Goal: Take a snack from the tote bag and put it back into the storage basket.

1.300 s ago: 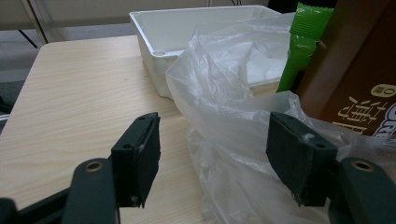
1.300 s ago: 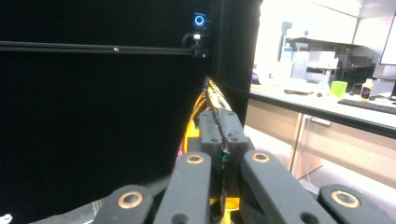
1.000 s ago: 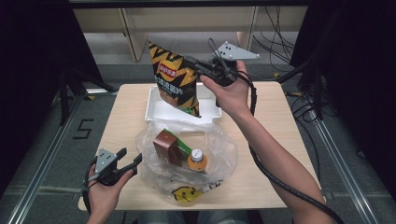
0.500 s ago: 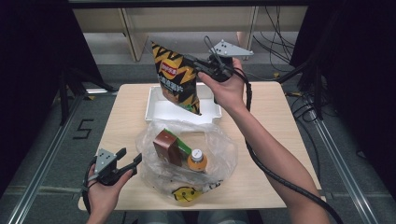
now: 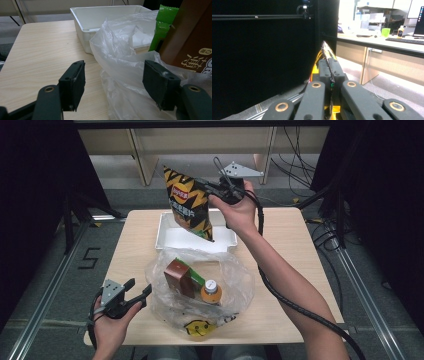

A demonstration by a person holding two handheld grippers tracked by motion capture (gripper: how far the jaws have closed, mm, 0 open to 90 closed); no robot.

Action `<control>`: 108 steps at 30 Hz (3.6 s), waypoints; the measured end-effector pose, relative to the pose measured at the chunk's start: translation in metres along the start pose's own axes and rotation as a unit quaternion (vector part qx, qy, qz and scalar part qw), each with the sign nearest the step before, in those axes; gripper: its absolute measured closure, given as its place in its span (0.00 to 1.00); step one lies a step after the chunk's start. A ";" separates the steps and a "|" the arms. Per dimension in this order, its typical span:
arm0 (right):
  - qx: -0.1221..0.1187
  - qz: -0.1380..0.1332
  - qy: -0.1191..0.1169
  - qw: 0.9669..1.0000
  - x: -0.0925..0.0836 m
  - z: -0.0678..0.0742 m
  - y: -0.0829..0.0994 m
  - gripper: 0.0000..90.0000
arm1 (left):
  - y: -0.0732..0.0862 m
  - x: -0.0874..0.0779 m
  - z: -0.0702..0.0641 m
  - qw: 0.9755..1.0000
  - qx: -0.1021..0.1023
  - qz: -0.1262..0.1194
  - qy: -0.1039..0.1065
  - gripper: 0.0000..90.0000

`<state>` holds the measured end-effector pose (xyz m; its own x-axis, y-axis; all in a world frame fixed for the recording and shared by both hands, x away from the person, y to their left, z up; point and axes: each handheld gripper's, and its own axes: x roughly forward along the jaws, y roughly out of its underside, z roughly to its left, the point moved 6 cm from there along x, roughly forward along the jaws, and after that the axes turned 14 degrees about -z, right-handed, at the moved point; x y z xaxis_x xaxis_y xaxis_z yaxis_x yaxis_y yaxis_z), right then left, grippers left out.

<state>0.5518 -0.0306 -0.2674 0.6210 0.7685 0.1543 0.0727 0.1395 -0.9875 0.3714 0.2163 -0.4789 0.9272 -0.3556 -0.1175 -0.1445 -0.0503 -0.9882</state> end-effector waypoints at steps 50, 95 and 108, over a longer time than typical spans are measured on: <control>0.017 0.057 0.041 0.997 0.047 -0.040 0.067 1.00 | 0.001 0.000 0.000 1.000 -0.001 -0.001 0.001 0.38; 0.037 0.106 0.047 0.993 0.064 -0.054 0.122 1.00 | 0.001 0.000 0.000 1.000 -0.003 -0.001 0.004 0.38; 0.034 0.110 0.057 0.992 0.063 -0.063 0.125 0.99 | 0.001 0.000 0.000 1.000 -0.003 -0.002 0.004 0.38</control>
<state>0.6490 -0.0037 -0.3828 0.7006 0.7099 -0.0720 -0.1240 0.0218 -0.9920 0.3711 0.2163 -0.4795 0.9253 -0.3621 -0.1127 -0.1429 -0.0574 -0.9881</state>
